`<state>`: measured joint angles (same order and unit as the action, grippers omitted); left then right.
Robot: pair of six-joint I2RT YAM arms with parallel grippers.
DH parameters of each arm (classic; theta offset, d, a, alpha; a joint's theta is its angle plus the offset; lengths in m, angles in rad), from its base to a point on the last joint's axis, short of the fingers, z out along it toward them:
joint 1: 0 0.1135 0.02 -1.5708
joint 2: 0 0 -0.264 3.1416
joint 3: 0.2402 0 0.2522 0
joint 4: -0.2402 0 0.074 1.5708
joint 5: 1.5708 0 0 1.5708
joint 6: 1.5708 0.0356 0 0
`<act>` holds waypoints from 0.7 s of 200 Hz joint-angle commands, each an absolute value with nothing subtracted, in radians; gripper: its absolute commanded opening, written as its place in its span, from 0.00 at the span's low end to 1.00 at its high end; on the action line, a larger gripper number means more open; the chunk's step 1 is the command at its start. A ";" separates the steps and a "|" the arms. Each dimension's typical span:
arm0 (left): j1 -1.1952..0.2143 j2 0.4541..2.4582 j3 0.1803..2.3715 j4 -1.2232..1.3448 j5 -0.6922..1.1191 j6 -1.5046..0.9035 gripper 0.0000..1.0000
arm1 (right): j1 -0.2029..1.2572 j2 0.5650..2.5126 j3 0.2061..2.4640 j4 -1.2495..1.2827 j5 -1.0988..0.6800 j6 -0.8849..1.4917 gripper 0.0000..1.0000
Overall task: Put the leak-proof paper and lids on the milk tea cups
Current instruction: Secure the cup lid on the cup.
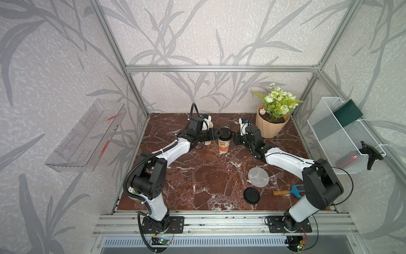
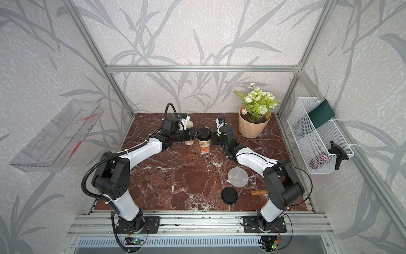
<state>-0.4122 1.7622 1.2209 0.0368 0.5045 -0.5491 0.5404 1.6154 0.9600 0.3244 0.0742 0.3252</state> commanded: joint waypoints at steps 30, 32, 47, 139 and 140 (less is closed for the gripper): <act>-0.429 1.847 1.138 -0.201 0.467 -0.507 0.59 | 0.592 1.635 0.886 0.157 0.051 0.301 0.47; -0.428 1.846 1.140 -0.204 0.467 -0.508 0.59 | 0.591 1.632 0.894 0.152 0.049 0.298 0.48; -0.424 1.830 1.164 -0.225 0.463 -0.506 0.60 | 0.578 1.619 0.979 0.090 0.034 0.276 0.50; -0.420 1.749 1.409 -0.412 0.453 -0.476 0.70 | 0.527 1.555 1.133 -0.046 0.028 0.242 0.62; -0.420 1.748 1.412 -0.413 0.453 -0.476 0.70 | 0.526 1.555 1.133 -0.046 0.027 0.241 0.62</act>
